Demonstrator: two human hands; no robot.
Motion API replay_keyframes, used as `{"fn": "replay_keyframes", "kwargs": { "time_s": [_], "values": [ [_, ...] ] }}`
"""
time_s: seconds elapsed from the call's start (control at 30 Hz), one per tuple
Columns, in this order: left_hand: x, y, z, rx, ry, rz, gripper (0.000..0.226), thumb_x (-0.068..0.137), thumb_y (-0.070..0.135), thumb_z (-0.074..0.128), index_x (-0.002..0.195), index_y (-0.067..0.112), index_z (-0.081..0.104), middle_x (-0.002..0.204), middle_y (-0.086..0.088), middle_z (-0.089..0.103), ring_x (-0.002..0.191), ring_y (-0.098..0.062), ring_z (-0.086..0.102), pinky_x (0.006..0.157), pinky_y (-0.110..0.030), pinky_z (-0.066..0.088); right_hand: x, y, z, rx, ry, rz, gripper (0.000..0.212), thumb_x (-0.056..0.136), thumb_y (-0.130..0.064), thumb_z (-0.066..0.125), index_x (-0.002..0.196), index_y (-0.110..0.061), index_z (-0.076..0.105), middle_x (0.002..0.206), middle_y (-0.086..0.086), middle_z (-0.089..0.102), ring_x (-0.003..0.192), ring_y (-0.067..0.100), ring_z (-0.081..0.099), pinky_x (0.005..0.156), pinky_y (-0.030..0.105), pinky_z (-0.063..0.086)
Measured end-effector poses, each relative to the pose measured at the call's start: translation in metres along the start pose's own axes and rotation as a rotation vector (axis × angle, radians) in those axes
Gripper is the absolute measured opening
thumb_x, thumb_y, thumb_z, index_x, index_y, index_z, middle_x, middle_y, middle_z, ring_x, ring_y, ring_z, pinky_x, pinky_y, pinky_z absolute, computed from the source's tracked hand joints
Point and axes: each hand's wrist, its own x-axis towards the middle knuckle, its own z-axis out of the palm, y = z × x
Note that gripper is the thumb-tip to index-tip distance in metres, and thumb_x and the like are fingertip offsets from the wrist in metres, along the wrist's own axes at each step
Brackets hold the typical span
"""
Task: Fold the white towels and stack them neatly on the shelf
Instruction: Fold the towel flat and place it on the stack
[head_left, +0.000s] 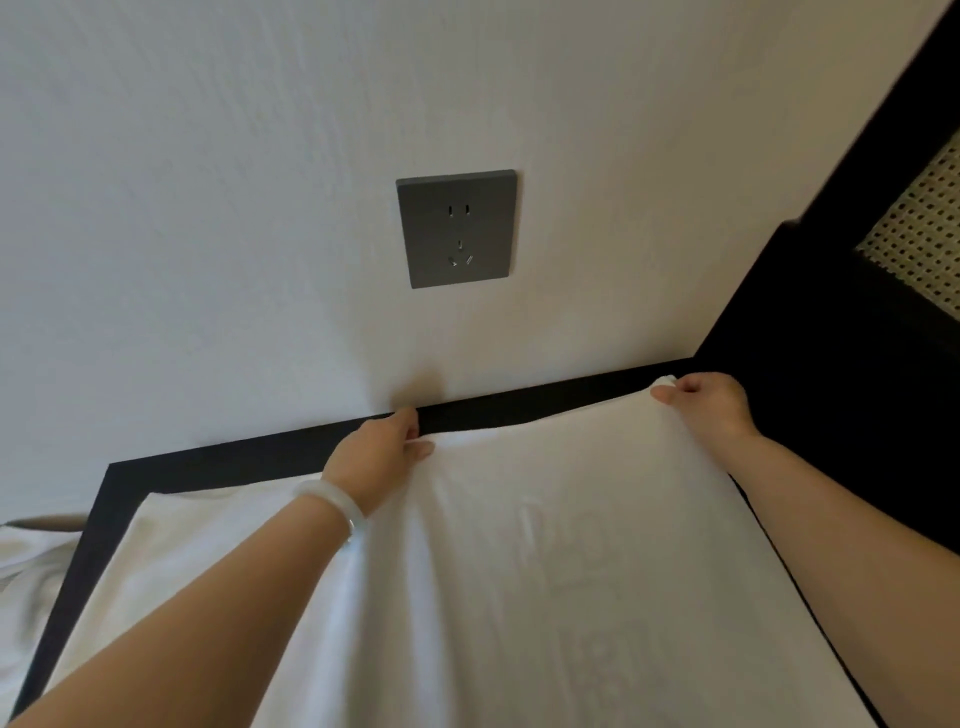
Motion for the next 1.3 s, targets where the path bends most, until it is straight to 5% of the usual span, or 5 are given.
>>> {"fn": "replay_keyframes", "kwargs": {
  "time_s": [0.33,0.57,0.77,1.03,1.3],
  "values": [
    [0.005,-0.007,0.014,0.024,0.075,0.154,0.023,0.098,0.037,0.051,0.085,0.02,0.043,0.091,-0.001,0.05,0.076,-0.023,0.051,0.068,-0.035,0.041,0.002,0.005,0.01,-0.053,0.093,-0.204,0.006,0.091,-0.017,0.066,0.087,-0.017,0.061,0.08,0.004,0.059,0.077,0.021,0.054,0.068,0.029,0.037],
    [0.005,0.004,-0.016,0.102,-0.259,0.259,0.042,0.091,0.042,0.062,0.065,0.016,0.041,0.083,0.001,0.046,0.068,-0.017,0.047,0.065,-0.029,0.036,0.013,-0.002,0.017,-0.133,0.143,-0.23,0.017,0.093,-0.02,0.062,0.106,-0.01,0.057,0.093,0.005,0.059,0.089,0.023,0.056,0.082,0.033,0.043],
    [0.019,0.013,-0.028,0.373,-0.172,0.191,0.028,0.092,0.028,0.057,0.069,0.016,0.048,0.083,-0.006,0.06,0.078,-0.027,0.056,0.068,-0.034,0.043,0.015,-0.011,0.019,-0.593,0.049,-0.359,0.024,0.1,-0.023,0.048,0.117,-0.007,0.045,0.108,0.028,0.063,0.098,0.045,0.06,0.074,0.041,0.039],
    [-0.033,0.03,0.033,0.551,0.443,0.219,0.041,0.083,0.029,0.068,0.11,0.002,0.054,0.108,-0.021,0.055,0.099,-0.038,0.051,0.085,-0.048,0.037,-0.045,-0.021,0.017,-0.775,0.172,-0.452,0.048,0.1,-0.032,0.046,0.137,-0.002,0.043,0.14,0.022,0.043,0.129,0.039,0.038,0.106,0.047,0.028],
    [-0.119,0.043,0.099,0.345,0.099,0.27,0.065,0.095,0.058,0.005,0.156,0.035,0.008,0.164,0.002,0.002,0.151,-0.021,-0.001,0.116,-0.062,0.006,-0.142,0.058,-0.011,-0.858,-0.195,-0.398,0.075,0.091,-0.066,0.005,0.157,-0.031,0.011,0.166,-0.003,0.005,0.152,0.016,0.0,0.122,0.047,-0.003]
  ]
}}
